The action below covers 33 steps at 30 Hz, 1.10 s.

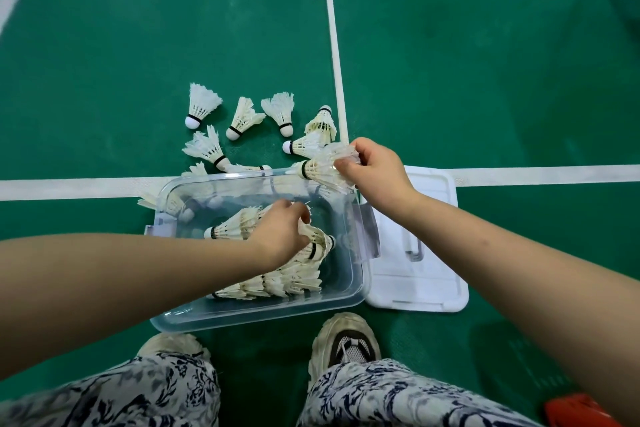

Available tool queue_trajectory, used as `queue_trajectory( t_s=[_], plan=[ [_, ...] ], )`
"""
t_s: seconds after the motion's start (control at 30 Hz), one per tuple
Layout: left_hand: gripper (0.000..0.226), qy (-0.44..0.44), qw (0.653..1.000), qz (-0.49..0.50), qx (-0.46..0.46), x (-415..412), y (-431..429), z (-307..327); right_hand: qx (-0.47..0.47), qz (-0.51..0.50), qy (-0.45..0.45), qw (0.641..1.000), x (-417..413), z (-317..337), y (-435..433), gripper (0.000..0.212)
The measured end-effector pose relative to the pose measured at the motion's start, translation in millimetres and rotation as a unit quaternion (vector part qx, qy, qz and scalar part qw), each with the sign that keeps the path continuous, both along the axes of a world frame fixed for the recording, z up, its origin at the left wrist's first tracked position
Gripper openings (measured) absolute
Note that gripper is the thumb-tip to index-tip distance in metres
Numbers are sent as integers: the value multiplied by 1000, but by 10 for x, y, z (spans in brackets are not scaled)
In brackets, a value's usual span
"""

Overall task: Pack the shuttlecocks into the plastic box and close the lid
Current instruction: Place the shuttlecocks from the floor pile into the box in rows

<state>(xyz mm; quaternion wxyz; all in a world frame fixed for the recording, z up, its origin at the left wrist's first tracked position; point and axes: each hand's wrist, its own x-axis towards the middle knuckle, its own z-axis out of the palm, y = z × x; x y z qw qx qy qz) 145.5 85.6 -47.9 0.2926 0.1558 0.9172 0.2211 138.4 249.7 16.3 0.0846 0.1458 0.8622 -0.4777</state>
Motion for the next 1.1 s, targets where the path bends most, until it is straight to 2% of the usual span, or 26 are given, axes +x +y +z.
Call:
queue_trajectory(
  t_s=[0.13, 0.27, 0.33, 0.43, 0.53, 0.63, 0.9, 1.0, 1.1],
  plan=[
    [56, 16, 988, -130, -84, -61, -66, 50, -1, 7, 2, 1000, 41, -5, -2, 16],
    [65, 117, 942, -287, -126, -55, -146, 113, -5, 0, 0, 1000, 52, -25, 19, 21],
    [70, 134, 921, -336, -143, -42, -113, 122, -3, -1, -2, 1000, 48, -27, 15, 26],
    [70, 121, 910, -362, -160, -44, -37, 96, -7, 2, -4, 1000, 50, -22, 9, 29],
    [60, 109, 907, -371, -167, -63, 11, 83, -20, -4, -1, 1000, 58, -23, 24, 21],
    [50, 120, 910, -367, -152, -78, 21, 125, -20, -7, -2, 1000, 66, -27, 40, 25],
    [49, 141, 904, -384, -122, -146, -278, 102, -8, -6, -5, 1000, 98, -43, 67, 33],
    [50, 196, 891, -401, -77, -215, -394, 118, -10, -3, -7, 1000, 110, -48, 64, 32],
    [55, 272, 849, -451, -28, -308, -482, 104, -14, -1, -7, 1000, 101, -55, 47, 28]
  ],
)
